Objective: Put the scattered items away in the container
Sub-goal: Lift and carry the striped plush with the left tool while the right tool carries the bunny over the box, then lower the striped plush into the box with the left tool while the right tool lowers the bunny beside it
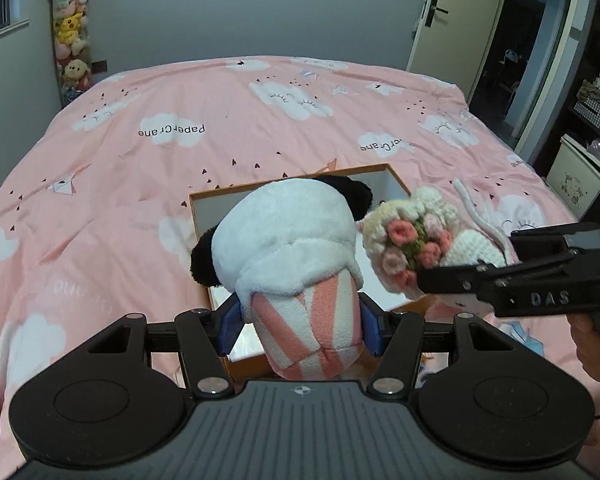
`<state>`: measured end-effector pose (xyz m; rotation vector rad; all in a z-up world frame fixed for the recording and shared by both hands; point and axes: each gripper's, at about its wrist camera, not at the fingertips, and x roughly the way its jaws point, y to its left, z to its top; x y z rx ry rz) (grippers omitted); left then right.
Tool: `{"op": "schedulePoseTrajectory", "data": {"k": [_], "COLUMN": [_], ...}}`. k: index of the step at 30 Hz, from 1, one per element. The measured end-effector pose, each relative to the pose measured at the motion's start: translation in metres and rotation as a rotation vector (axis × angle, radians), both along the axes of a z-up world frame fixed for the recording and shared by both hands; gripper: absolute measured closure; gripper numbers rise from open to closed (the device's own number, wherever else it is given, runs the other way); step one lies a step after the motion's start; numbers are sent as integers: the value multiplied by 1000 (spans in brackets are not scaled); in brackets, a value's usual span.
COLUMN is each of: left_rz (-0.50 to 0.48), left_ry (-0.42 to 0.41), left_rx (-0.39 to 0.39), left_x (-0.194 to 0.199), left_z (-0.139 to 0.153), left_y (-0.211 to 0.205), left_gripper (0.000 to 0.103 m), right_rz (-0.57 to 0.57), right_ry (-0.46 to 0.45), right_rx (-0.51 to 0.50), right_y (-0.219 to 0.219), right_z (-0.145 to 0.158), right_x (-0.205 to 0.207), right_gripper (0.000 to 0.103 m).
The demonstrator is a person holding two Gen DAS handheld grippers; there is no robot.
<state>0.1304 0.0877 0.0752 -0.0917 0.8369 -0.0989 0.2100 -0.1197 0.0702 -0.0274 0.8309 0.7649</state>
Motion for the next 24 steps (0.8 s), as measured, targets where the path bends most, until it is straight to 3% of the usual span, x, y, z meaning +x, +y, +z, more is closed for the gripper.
{"op": "schedulePoseTrajectory", "data": {"k": [11,24], "left_rz": [46,31], "left_ry": [115,302], "left_rx": [-54,142], "left_x": [58,93], "left_z": [-50,-116], "left_y": [15,-8], "left_gripper": [36,36], "right_rz": [-111,-168], "right_ry": [124,378], "right_rx": [-4,-67], "right_y": [24,35], "right_z": [-46,-116], "right_x": [66,106], "right_gripper": [53,53]}}
